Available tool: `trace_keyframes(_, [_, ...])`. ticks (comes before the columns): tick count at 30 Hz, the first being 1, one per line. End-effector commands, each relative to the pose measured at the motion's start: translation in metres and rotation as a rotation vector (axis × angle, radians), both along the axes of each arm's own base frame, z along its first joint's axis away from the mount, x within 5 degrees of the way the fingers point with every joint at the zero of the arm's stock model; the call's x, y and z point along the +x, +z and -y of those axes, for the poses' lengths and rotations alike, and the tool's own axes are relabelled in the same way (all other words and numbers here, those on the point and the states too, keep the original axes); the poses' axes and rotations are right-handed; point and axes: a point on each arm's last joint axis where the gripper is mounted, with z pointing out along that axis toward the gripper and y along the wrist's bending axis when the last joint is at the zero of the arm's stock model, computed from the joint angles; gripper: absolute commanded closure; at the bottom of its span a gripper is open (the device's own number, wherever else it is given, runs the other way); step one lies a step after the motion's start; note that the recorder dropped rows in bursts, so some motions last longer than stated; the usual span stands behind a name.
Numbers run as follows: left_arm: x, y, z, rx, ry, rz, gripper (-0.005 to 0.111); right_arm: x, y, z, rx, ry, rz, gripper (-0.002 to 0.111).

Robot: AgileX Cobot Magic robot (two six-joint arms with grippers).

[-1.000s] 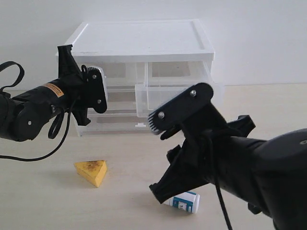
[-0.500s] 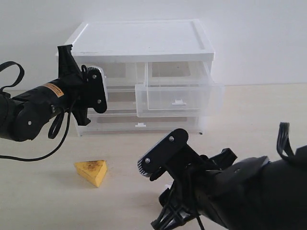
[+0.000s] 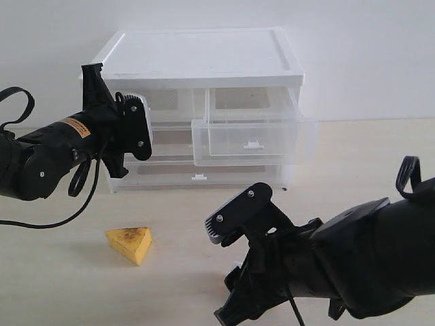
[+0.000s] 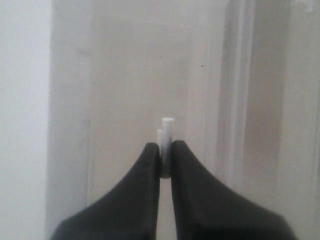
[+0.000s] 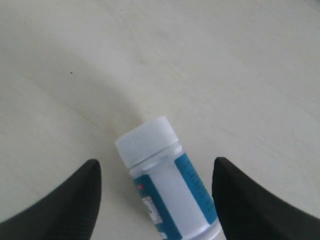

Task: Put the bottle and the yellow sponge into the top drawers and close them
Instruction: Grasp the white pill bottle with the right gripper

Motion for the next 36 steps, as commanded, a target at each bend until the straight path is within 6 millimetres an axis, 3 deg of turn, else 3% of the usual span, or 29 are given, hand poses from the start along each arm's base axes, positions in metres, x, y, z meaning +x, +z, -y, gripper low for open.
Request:
trace_keyframes(1, [0.010, 0.021, -0.005, -0.097, 0.051, 0.156, 0.103, 0.003, 0.003, -0.001, -0.004, 0.014, 0.021, 0.050])
trace_keyframes(13, [0.010, 0.021, -0.005, -0.097, 0.051, 0.156, 0.103, 0.004, 0.002, -0.001, -0.068, 0.091, 0.064, 0.050])
trace_keyframes(18, [0.010, 0.021, -0.005, -0.097, 0.051, 0.156, 0.103, 0.007, -0.023, 0.001, -0.185, 0.129, 0.050, 0.050])
trace_keyframes(21, [0.010, 0.021, -0.005, -0.097, 0.051, 0.157, 0.103, 0.008, -0.028, -0.001, -0.201, 0.149, 0.049, 0.050])
trace_keyframes(23, [0.010, 0.021, -0.005, -0.097, 0.051, 0.157, 0.103, 0.011, -0.028, -0.003, -0.205, 0.157, 0.058, 0.056])
trace_keyframes(26, [0.010, 0.021, -0.005, -0.097, 0.051, 0.157, 0.103, 0.013, -0.025, -0.006, -0.200, 0.152, 0.069, 0.085])
trace_keyframes(30, [0.010, 0.021, -0.005, -0.097, 0.051, 0.157, 0.103, 0.017, -0.024, -0.001, -0.246, 0.116, 0.108, 0.108])
trace_keyframes(36, [0.010, 0.021, -0.005, -0.097, 0.051, 0.157, 0.103, 0.020, -0.012, 0.004, -0.280, 0.081, 0.165, 0.108])
